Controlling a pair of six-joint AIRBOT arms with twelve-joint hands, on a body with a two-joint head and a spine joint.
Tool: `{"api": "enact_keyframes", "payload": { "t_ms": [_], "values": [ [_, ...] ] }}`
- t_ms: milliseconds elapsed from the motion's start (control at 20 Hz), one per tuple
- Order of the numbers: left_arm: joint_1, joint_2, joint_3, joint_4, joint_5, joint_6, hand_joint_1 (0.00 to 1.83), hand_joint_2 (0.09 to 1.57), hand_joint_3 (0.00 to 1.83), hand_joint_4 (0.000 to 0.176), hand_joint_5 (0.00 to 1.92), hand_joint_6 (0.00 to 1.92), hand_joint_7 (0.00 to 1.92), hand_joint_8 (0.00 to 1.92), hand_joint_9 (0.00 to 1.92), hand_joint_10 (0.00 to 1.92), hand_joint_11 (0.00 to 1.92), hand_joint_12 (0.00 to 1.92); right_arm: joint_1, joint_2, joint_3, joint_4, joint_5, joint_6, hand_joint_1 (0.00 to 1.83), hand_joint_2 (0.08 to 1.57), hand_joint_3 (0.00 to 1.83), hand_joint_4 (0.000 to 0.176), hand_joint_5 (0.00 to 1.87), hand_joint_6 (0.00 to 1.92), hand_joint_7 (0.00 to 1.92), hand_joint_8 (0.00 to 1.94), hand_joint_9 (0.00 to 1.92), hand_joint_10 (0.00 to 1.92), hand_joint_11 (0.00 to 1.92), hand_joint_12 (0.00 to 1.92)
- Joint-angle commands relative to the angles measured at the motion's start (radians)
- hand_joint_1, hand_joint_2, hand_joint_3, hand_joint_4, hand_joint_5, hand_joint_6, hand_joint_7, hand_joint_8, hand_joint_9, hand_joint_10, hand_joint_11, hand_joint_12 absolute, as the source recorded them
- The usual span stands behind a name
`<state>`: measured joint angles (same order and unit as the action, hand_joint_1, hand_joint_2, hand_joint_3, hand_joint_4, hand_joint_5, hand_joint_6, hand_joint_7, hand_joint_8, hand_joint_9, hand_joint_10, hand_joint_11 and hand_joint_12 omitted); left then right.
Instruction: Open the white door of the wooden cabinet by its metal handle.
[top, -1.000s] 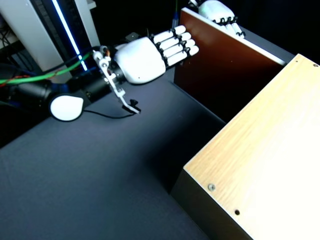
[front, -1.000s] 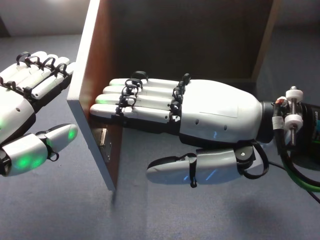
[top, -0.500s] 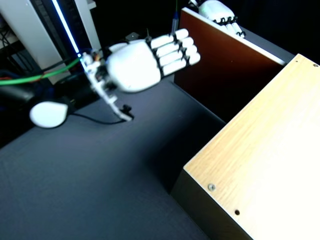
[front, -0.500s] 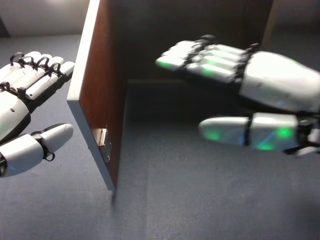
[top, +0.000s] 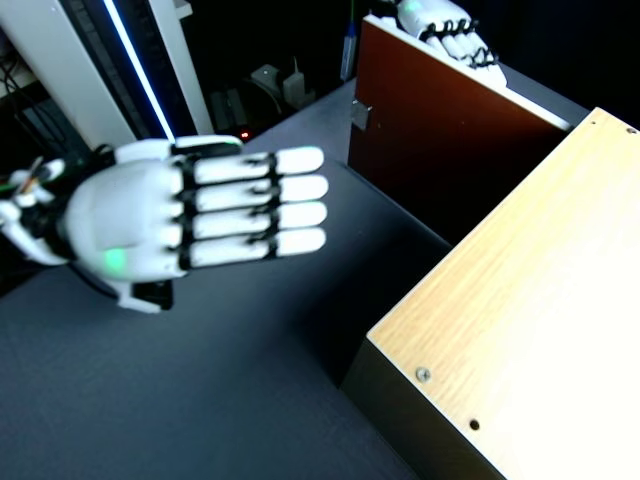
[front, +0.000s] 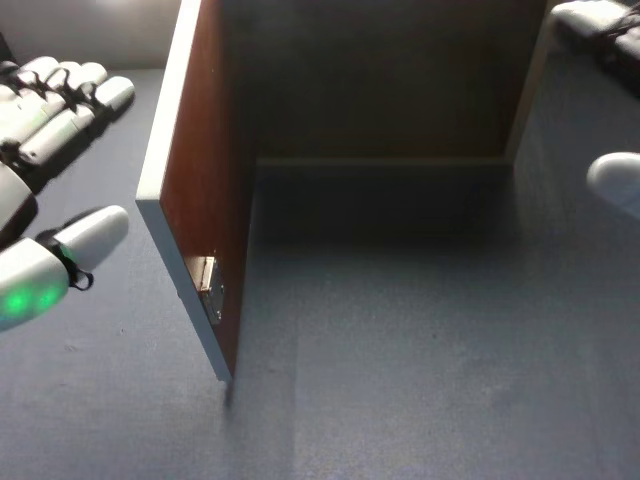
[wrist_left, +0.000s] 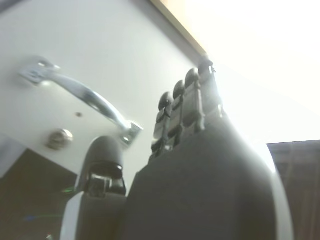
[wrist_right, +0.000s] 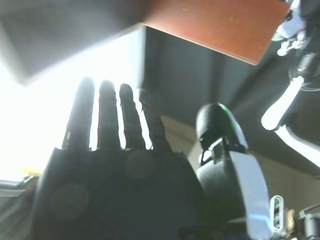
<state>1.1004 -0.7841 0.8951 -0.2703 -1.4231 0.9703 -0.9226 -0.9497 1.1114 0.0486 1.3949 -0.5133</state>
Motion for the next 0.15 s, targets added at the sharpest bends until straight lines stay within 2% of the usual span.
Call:
{"api": "enact_keyframes", "payload": {
  "t_ms": [0,50,100],
  "values": [
    [-0.002,0.006,0.000,0.004,-0.155,-0.004,0.00,1.53,0.01,0.000,0.03,0.00,0.00,0.00,0.00,0.00,0.00,0.00,-0.005,0.015,-0.003,0.054,0.189,0.004,0.00,1.45,0.01,0.000,0.00,0.00,0.00,0.00,0.00,0.00,0.00,0.00],
    [0.002,0.007,-0.003,0.006,-0.173,-0.011,0.00,1.50,0.00,0.046,0.04,0.00,0.00,0.00,0.00,0.00,0.00,0.00,-0.026,0.025,-0.009,0.076,0.218,0.004,0.09,1.47,0.01,0.000,0.01,0.00,0.00,0.00,0.00,0.00,0.00,0.00],
    [0.007,0.007,-0.004,0.007,-0.185,-0.018,0.00,1.48,0.00,0.058,0.01,0.00,0.00,0.00,0.00,0.00,0.00,0.00,-0.041,0.029,-0.014,0.088,0.235,0.004,0.21,1.49,0.00,0.000,0.03,0.01,0.01,0.00,0.00,0.00,0.00,0.00]
  ]
}}
